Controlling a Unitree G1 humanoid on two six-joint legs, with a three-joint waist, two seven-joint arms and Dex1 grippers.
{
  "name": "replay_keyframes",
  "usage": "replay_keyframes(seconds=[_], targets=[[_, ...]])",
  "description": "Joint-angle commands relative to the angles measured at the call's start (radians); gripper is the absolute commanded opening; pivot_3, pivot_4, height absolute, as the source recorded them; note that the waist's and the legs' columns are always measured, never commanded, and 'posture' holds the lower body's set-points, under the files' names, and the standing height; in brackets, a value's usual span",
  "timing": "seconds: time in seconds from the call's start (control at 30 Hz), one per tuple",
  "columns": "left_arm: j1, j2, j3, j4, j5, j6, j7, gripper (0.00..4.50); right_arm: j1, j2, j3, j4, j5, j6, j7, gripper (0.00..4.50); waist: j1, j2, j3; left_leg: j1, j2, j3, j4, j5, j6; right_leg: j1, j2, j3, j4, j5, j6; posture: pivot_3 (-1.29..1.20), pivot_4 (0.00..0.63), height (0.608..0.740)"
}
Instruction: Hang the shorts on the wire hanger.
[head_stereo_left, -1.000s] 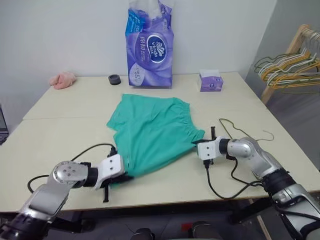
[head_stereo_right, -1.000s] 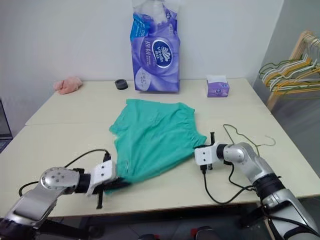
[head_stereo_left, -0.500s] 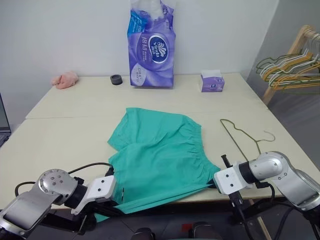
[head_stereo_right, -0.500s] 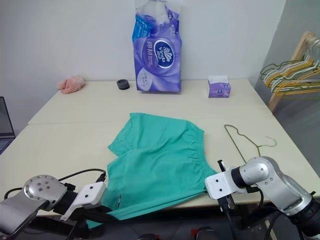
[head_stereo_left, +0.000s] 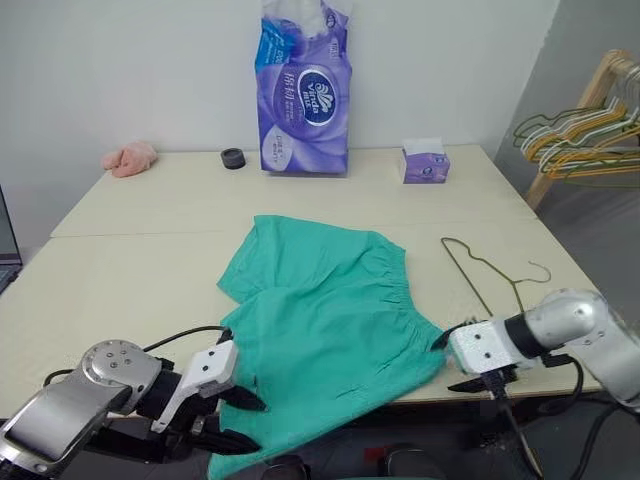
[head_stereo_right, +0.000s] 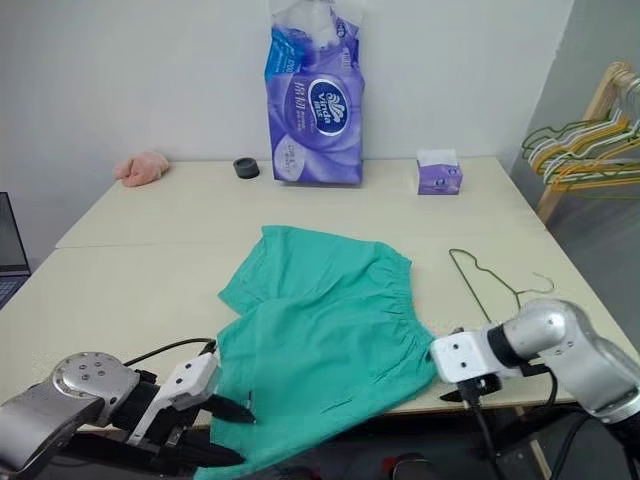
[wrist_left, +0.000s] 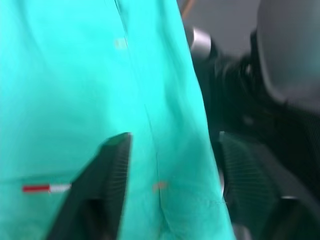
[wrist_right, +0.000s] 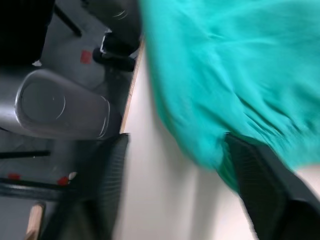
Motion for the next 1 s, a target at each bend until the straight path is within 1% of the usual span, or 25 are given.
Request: replay_keyframes(seconds=[0.03, 0.1, 0.2, 0.23, 0.27, 0.3, 0.33, 0.47, 0.6, 0.7, 0.77, 0.87, 0.93, 0.97, 1.0], targets=[[-0.129, -0.076, 0.114, -0.042, -0.176, 0.090, 0.104, 4.35, 0.012, 0.038, -0.201, 0.048, 0.126, 0.122, -0.093, 4.16, 0.005, -0.003, 0.000, 0.000, 0.000, -0.001, 0.001, 0.000, 0.000, 0.000, 0.000, -0.001, 0.000, 0.000, 0.000, -0.09, 0.000, 0.740], [-0.183, -0.110, 0.111, -0.038, -0.164, 0.086, 0.146, 4.35, 0.016, 0.097, -0.273, 0.086, 0.153, 0.219, -0.200, 4.16, 0.002, -0.005, -0.002, 0.000, 0.000, -0.001, 0.001, 0.000, 0.000, 0.001, 0.000, -0.001, 0.000, 0.000, 0.000, -0.09, 0.000, 0.740], [-0.252, -0.175, 0.091, -0.012, -0.107, 0.058, 0.239, 4.35, 0.046, 0.132, -0.322, 0.109, 0.147, 0.275, -0.284, 4.16, -0.002, -0.004, -0.002, 0.000, -0.001, 0.000, 0.000, 0.000, 0.000, 0.001, 0.000, 0.001, 0.000, 0.000, 0.000, -0.10, 0.000, 0.740], [-0.287, -0.197, 0.072, -0.004, -0.080, 0.046, 0.267, 4.35, 0.056, 0.159, -0.339, 0.130, 0.130, 0.326, -0.354, 4.16, -0.002, -0.004, -0.002, 0.000, -0.001, 0.000, 0.000, 0.000, 0.000, 0.000, 0.000, 0.001, 0.000, 0.000, 0.000, -0.10, 0.000, 0.740], [-0.323, -0.218, 0.043, -0.001, -0.047, 0.030, 0.288, 4.35, 0.064, 0.205, -0.360, 0.167, 0.098, 0.401, -0.465, 4.16, -0.002, -0.005, -0.003, 0.000, -0.001, 0.000, 0.000, 0.000, 0.000, 0.000, 0.000, 0.001, 0.000, 0.000, 0.000, -0.10, 0.000, 0.740], [-0.340, -0.228, 0.019, -0.003, -0.026, 0.017, 0.286, 4.35, 0.075, 0.252, -0.387, 0.198, 0.076, 0.453, -0.559, 4.16, -0.002, -0.007, -0.004, 0.000, 0.000, 0.000, 0.000, 0.000, 0.000, 0.000, 0.000, 0.001, 0.000, 0.000, 0.000, -0.11, 0.000, 0.740], [-0.343, -0.224, -0.002, -0.007, -0.011, 0.004, 0.265, 4.35, 0.087, 0.288, -0.405, 0.210, 0.073, 0.495, -0.616, 4.16, -0.003, -0.008, -0.005, 0.000, -0.001, 0.000, 0.000, 0.000, 0.000, 0.000, 0.000, 0.001, 0.000, 0.000, 0.000, -0.12, 0.000, 0.740], [-0.336, -0.201, -0.050, 0.023, 0.048, -0.050, 0.213, 4.35, 0.072, 0.367, -0.414, 0.269, 0.039, 0.539, -0.755, 4.16, -0.009, -0.001, -0.003, 0.000, -0.002, 0.002, 0.000, 0.000, 0.000, -0.001, -0.001, 0.004, 0.000, 0.000, 0.000, -0.14, 0.000, 0.740], [-0.344, -0.195, -0.077, 0.051, 0.082, -0.083, 0.178, 4.35, 0.007, 0.391, -0.362, 0.423, -0.003, 0.501, -0.812, 4.16, -0.028, 0.000, -0.004, 0.000, -0.001, 0.002, 0.000, 0.000, 0.000, -0.001, 0.000, 0.004, 0.000, 0.000, 0.000, -0.15, 0.000, 0.740], [-0.355, -0.203, -0.081, 0.063, 0.090, -0.088, 0.173, 4.35, -0.058, 0.401, -0.352, 0.532, -0.013, 0.474, -0.835, 4.16, -0.038, 0.001, -0.004, 0.000, -0.001, 0.002, -0.001, 0.000, 0.000, -0.001, 0.000, 0.003, 0.000, 0.000, 0.000, -0.14, 0.000, 0.740], [-0.362, -0.209, -0.084, 0.072, 0.097, -0.095, 0.175, 4.35, -0.096, 0.401, -0.330, 0.608, -0.005, 0.487, -0.810, 4.16, -0.039, 0.001, -0.004, 0.000, -0.001, 0.002, -0.001, 0.000, 0.000, -0.001, 0.000, 0.003, 0.000, 0.000, 0.000, -0.14, 0.000, 0.740], [-0.360, -0.212, -0.083, 0.073, 0.102, -0.099, 0.173, 4.35, -0.134, 0.407, -0.322, 0.696, 0.039, 0.558, -0.752, 4.16, -0.043, -0.001, -0.005, 0.000, -0.001, 0.001, 0.000, 0.000, 0.000, 0.000, 0.000, 0.003, 0.000, 0.000, 0.000, -0.14, 0.000, 0.740], [-0.353, -0.211, -0.078, 0.072, 0.102, -0.102, 0.170, 4.37, -0.139, 0.398, -0.298, 0.748, 0.054, 0.608, -0.696, 3.78, -0.046, -0.003, -0.006, 0.000, -0.001, 0.000, 0.000, 0.000, 0.000, 0.000, 0.000, 0.002, 0.000, 0.000, -0.001, -0.13, 0.000, 0.740], [-0.351, -0.210, -0.077, 0.073, 0.106, -0.105, 0.170, 4.37, -0.139, 0.400, -0.294, 0.770, 0.055, 0.626, -0.692, 3.57, -0.046, -0.004, -0.007, 0.000, -0.001, 0.000, 0.000, 0.000, 0.000, 0.001, 0.000, 0.001, 0.000, 0.000, -0.001, -0.13, 0.000, 0.740], [-0.351, -0.211, -0.076, 0.074, 0.110, -0.109, 0.171, 4.37, -0.136, 0.400, -0.284, 0.788, 0.049, 0.629, -0.691, 3.23, -0.046, -0.005, -0.009, 0.000, -0.001, 0.000, -0.001, 0.000, 0.000, 0.001, 0.000, 0.001, 0.000, 0.000, -0.001, -0.13, 0.000, 0.740]])
